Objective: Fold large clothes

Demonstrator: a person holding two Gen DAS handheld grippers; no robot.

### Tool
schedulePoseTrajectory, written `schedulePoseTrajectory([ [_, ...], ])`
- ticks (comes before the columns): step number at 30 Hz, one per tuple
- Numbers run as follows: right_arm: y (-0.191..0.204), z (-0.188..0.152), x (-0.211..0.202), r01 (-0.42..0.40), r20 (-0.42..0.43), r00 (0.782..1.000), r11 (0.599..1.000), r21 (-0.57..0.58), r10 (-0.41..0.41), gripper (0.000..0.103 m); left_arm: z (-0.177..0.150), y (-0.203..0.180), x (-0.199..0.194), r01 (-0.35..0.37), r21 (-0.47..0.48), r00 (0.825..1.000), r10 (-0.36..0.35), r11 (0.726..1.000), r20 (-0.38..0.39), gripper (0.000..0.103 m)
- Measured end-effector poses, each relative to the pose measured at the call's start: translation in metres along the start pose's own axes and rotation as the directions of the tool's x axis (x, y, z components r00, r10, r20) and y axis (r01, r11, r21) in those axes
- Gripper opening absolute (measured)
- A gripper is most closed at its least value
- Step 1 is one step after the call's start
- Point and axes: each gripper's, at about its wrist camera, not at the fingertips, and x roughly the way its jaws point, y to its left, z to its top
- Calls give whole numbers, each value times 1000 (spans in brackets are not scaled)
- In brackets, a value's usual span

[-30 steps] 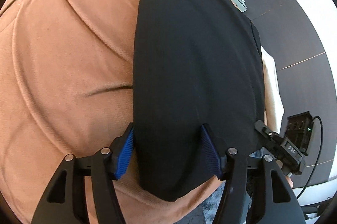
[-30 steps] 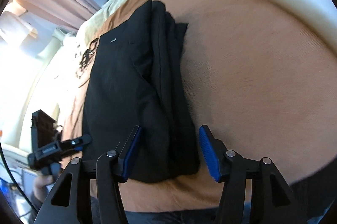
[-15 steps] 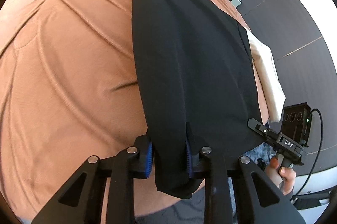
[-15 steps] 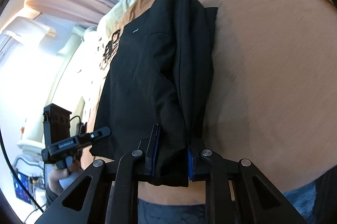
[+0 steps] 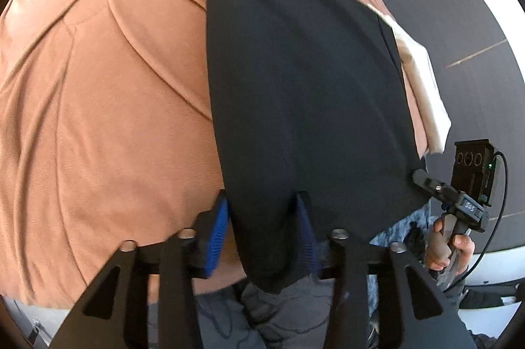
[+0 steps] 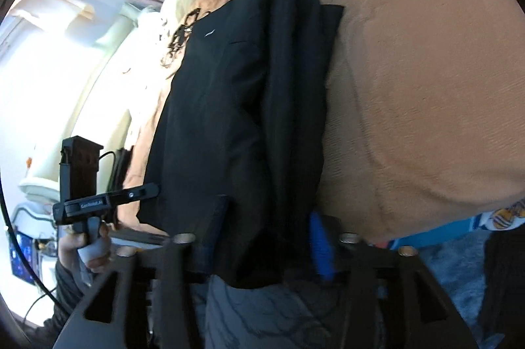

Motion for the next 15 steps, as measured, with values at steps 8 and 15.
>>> schedulePoseTrajectory([
  [8,-6,51,-2,2,54,999,1000,31,-3,89,51,20,-5,38,-97,990,-25,995,137,73],
  [15,-26,98,34,-40,7,999,995,91,40,90,97,36,21,69,-149,987,-46,986,154,73],
])
